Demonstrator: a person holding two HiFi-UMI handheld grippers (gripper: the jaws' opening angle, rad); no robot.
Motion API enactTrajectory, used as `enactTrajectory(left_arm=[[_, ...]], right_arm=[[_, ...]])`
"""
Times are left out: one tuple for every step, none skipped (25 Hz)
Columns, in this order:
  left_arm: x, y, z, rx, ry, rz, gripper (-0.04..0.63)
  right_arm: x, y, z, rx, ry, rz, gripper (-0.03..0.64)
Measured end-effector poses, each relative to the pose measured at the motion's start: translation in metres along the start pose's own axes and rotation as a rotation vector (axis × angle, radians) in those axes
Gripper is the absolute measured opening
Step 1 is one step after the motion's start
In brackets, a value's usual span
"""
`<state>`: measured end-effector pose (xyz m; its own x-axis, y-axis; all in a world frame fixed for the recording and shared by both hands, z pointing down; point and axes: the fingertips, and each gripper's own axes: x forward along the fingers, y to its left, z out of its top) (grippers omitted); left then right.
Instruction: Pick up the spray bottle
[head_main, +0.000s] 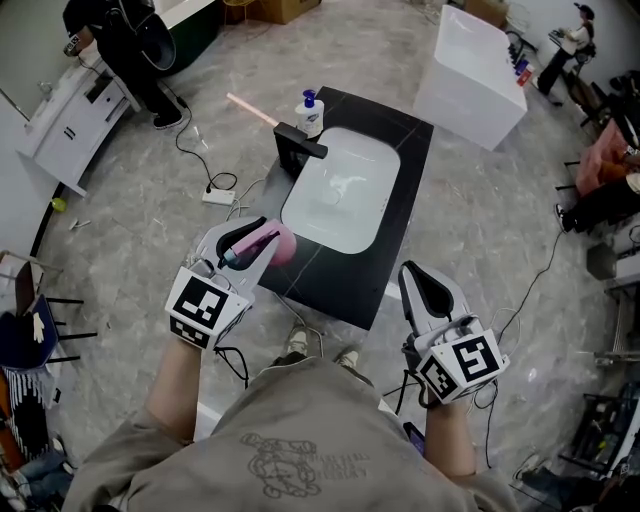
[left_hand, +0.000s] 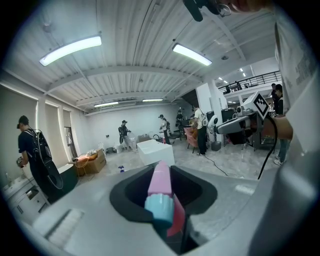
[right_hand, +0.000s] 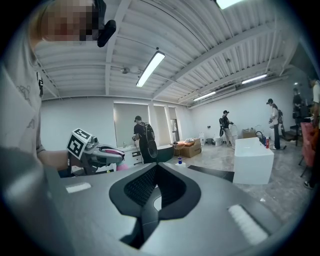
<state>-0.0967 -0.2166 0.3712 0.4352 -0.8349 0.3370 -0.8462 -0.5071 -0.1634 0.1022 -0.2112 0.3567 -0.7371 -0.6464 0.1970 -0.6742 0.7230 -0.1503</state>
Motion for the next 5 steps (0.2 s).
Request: enactTrajectory(left_arm=[[-0.0001, -0.0007, -0.0012, -0.002, 0.001, -0.003, 0.109], [0.0001, -0.0006, -0.0017, -0.003, 0.0, -0.004, 0.109], [0.0003, 0.0, -0.0013, -0.003, -0.001, -0.003, 0.109], [0.0005, 0.0008, -0.0003, -0.002, -0.002, -0.002, 0.109], [0.0007, 0.0017, 0.001, -0.002, -0.005, 0.001, 0.109]], right_arm=[[-0.0005, 0.0004, -0.0006, 0.0, 0.0, 0.001, 0.026], [-0.0006, 0.0006, -0.0009, -0.001, 0.001, 0.001, 0.026], [-0.0002, 0.0007, -0.001, -0.002, 0.0, 0.001, 0.026], [0.0003, 0.0008, -0.0011, -0.003, 0.0, 0.001, 0.026], [0.001, 0.0009, -0.0011, -0.004, 0.0, 0.002, 0.026]])
